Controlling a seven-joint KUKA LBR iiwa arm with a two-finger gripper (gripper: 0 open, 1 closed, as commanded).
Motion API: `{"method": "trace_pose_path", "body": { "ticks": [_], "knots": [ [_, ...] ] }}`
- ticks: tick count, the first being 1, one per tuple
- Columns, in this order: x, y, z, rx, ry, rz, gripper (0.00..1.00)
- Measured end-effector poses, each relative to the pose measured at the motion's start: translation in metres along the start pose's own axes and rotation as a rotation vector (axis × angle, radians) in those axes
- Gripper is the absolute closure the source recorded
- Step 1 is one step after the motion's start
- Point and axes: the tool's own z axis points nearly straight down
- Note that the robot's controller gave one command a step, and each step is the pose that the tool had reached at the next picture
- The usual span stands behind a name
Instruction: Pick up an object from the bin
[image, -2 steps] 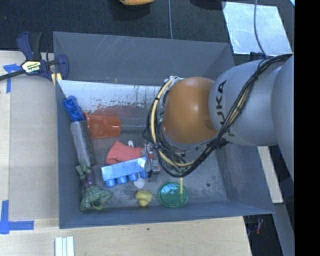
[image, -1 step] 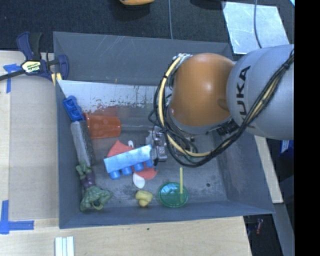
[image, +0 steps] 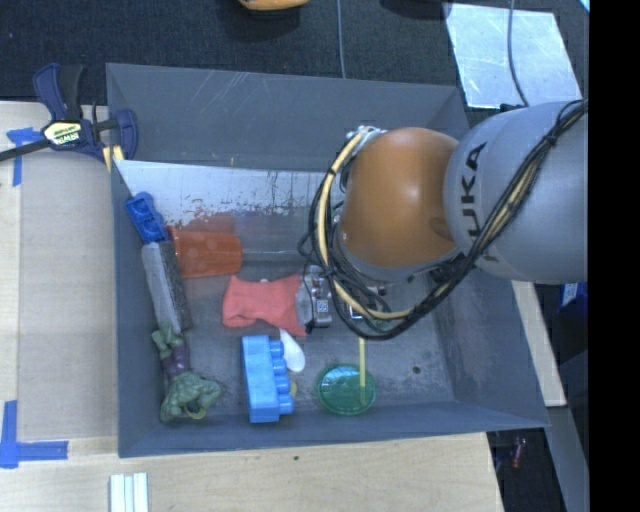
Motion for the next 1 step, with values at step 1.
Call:
{"method": "trace_pose_path", "body": {
  "ticks": [1],
  "knots": [
    [0.0282,0.0343,0.0429,-0.001,-0.004,0.018,0.0]
  ]
}}
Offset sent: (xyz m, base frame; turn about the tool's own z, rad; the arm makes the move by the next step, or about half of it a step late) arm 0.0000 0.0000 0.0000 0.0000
